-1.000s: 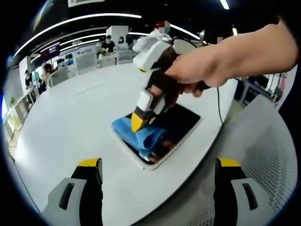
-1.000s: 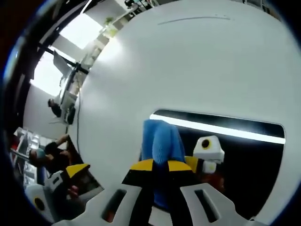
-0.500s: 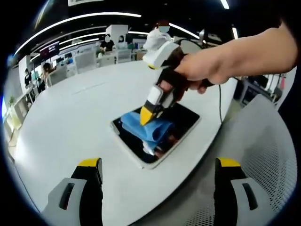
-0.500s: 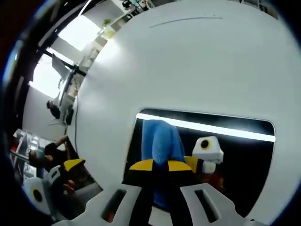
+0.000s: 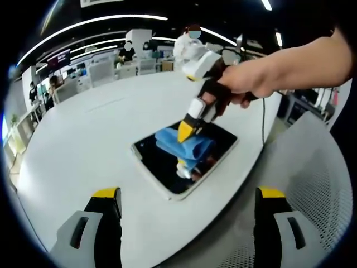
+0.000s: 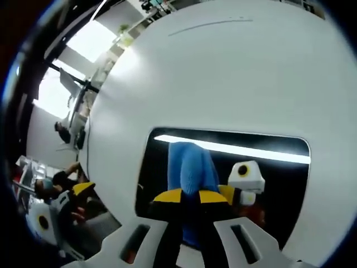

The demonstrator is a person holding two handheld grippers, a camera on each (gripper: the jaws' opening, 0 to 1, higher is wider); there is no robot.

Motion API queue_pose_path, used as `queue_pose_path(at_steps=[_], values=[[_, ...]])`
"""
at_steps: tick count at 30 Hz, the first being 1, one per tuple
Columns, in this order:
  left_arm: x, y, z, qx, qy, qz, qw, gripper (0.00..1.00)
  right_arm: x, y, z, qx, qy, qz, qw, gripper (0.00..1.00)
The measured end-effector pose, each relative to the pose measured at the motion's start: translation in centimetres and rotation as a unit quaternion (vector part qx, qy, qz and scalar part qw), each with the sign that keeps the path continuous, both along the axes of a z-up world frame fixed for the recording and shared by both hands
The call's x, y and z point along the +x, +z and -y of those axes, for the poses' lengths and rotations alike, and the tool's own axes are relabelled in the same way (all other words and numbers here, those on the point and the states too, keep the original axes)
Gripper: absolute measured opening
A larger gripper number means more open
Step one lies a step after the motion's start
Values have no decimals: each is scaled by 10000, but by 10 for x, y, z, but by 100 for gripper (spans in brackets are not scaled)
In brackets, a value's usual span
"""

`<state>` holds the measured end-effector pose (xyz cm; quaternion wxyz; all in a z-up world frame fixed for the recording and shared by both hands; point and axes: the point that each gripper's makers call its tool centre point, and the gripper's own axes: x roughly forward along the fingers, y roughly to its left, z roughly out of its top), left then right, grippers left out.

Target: Wipe the mirror surface with the cleaning cloth until all visible marks leave the cleaned area.

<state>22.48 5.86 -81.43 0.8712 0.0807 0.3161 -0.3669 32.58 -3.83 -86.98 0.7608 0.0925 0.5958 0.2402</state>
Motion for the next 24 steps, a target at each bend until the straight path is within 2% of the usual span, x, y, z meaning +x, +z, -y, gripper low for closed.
queue_pose_path(at_steps=[11, 24], values=[[-1, 1, 2, -18, -37, -3, 10000, 100, 0, 1, 18, 40, -95, 9, 9999, 3], [0, 4, 3, -122, -8, 37, 9999, 100, 1, 1, 52, 49, -306, -66, 9995, 3]])
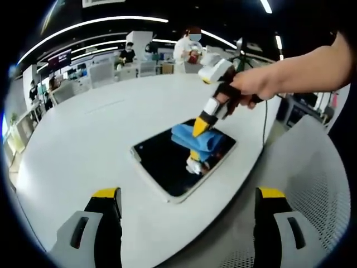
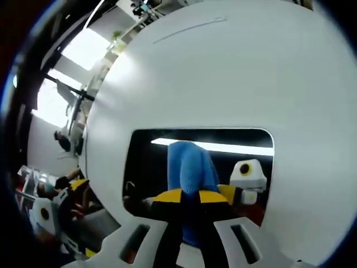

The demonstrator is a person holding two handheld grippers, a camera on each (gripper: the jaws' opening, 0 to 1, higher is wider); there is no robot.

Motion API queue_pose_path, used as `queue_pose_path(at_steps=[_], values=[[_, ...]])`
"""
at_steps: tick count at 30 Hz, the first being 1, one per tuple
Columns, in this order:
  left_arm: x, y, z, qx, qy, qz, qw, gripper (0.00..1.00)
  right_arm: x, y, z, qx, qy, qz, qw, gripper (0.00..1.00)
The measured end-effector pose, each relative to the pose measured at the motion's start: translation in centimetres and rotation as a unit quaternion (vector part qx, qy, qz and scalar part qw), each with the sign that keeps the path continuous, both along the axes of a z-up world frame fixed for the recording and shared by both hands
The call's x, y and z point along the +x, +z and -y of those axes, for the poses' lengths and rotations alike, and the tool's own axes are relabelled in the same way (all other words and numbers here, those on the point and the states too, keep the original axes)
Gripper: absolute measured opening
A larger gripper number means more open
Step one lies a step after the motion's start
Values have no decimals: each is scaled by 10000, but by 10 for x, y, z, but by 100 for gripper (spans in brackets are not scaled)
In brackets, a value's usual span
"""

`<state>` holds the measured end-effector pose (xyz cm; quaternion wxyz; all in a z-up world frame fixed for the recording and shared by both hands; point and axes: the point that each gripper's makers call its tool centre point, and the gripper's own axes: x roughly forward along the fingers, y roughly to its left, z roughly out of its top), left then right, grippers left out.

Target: Wipe the mirror surface with the cleaning cloth until all visible marks leave the cleaned area.

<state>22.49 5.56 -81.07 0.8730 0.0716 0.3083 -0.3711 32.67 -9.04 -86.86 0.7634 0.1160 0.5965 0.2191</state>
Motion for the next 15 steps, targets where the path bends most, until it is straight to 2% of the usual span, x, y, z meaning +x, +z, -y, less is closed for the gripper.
queue_pose_path(at_steps=[13, 15], values=[[0, 0, 0, 63, -9, 16, 10000, 100, 2, -2, 22, -123, -74, 30, 9999, 3], [-1, -1, 0, 43, -18, -52, 10000, 100, 2, -2, 26, -154, -64, 35, 9999, 3]])
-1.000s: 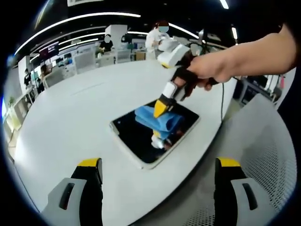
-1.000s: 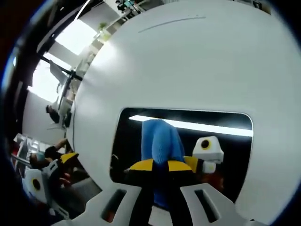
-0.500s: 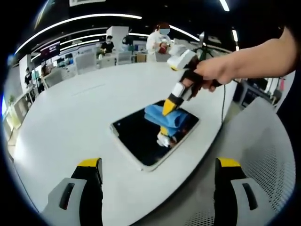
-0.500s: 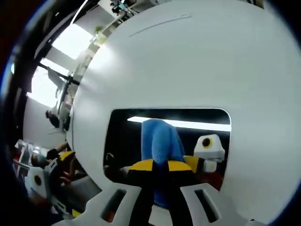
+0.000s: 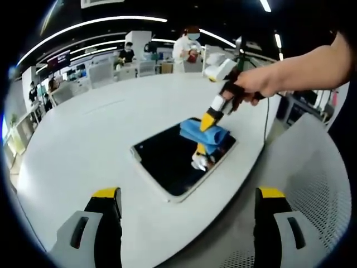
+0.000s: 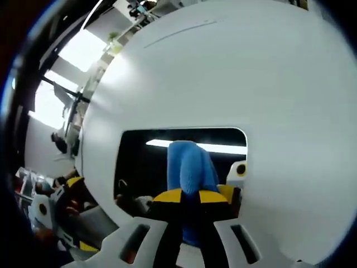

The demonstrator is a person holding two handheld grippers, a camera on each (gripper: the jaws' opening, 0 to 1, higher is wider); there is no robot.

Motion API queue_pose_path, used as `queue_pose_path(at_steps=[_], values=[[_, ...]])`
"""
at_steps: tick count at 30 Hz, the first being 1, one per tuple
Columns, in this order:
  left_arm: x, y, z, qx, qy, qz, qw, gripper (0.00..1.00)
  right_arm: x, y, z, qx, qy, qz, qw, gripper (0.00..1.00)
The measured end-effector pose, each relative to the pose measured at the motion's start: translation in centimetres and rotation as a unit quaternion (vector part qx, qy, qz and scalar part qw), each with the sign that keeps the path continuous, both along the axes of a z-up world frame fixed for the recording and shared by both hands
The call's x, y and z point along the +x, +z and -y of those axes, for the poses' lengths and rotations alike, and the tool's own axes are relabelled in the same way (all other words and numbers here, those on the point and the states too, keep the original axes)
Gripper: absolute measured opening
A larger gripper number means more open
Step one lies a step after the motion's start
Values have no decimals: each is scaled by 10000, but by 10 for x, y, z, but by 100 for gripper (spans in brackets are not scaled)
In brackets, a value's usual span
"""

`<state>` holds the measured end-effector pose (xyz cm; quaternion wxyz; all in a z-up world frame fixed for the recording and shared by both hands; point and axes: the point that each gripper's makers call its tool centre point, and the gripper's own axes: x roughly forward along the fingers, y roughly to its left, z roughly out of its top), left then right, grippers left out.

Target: Wipe the mirror surface with the cleaning cloth until all visible marks leave the cleaned area.

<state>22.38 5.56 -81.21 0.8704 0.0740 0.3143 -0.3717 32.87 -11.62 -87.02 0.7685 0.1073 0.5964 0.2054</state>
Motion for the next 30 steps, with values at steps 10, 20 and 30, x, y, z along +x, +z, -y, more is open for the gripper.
queue_pose_path(at_steps=[10, 20, 30], values=[[1, 4, 6, -183, -80, 59, 9998, 100, 0, 0, 20, -108, -85, -16, 9999, 3], [0, 1, 4, -92, -52, 22, 9999, 100, -2, 2, 36, -224, -191, -18, 9996, 3], [3, 5, 3, -104, -33, 179, 9998, 100, -2, 1, 37, -358, -147, 59, 9992, 3]])
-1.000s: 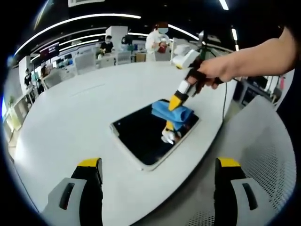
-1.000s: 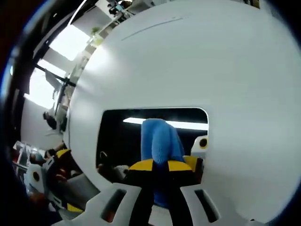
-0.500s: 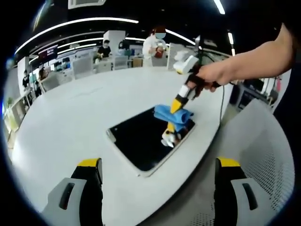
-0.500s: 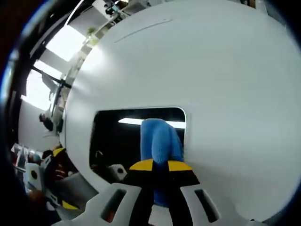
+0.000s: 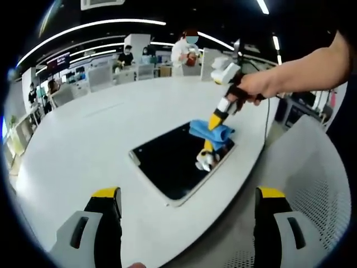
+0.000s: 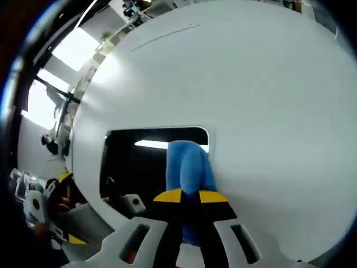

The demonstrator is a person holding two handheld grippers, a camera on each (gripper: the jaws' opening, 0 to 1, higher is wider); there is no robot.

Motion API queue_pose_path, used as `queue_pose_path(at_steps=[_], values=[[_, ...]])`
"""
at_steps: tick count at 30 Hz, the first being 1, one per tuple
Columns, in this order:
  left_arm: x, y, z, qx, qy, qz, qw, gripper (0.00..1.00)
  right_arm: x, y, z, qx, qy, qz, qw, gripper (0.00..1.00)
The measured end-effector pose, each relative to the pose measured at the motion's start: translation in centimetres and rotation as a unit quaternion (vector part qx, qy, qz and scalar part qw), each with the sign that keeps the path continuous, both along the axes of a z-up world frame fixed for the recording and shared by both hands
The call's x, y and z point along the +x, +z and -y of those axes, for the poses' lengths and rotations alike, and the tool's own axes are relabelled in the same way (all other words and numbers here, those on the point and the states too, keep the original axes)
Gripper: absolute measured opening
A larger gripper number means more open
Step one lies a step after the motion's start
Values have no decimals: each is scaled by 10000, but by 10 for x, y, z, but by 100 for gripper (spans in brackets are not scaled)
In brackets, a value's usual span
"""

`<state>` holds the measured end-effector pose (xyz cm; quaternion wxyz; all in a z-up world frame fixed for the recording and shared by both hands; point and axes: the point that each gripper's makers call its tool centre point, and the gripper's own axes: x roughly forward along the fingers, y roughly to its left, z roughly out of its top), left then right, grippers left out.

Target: Wipe the mirror surface with the cleaning cloth until all visible marks leave the cleaned area.

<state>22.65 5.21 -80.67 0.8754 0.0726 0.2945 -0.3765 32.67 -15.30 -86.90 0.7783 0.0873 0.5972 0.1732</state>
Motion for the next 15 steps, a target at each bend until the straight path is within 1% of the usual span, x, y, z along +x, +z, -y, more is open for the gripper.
queue_pose_path(at_steps=[3, 5, 6, 7, 9, 11, 15], values=[[1, 3, 0, -17, 22, 110, 9999, 100, -1, 1, 1, 79, -77, 4, 9999, 3], [1, 2, 1, -17, 9, 75, 10000, 100, 0, 0, 1, 70, -110, -10, 9999, 3], [1, 2, 0, 6, 22, 96, 10000, 100, -1, 0, 5, -75, -24, 17, 10000, 3], [2, 3, 0, -6, 35, 120, 9999, 100, -1, 0, 6, -100, -24, 29, 9999, 3], [1, 3, 2, -87, 17, 79, 9999, 100, -2, -1, 8, -38, -104, -8, 9999, 3], [1, 2, 1, -26, 18, 85, 10000, 100, -2, -1, 8, -55, -89, 4, 9999, 3], [1, 1, 1, -29, 8, 75, 10000, 100, 0, -3, 9, -63, -97, 30, 9999, 3]])
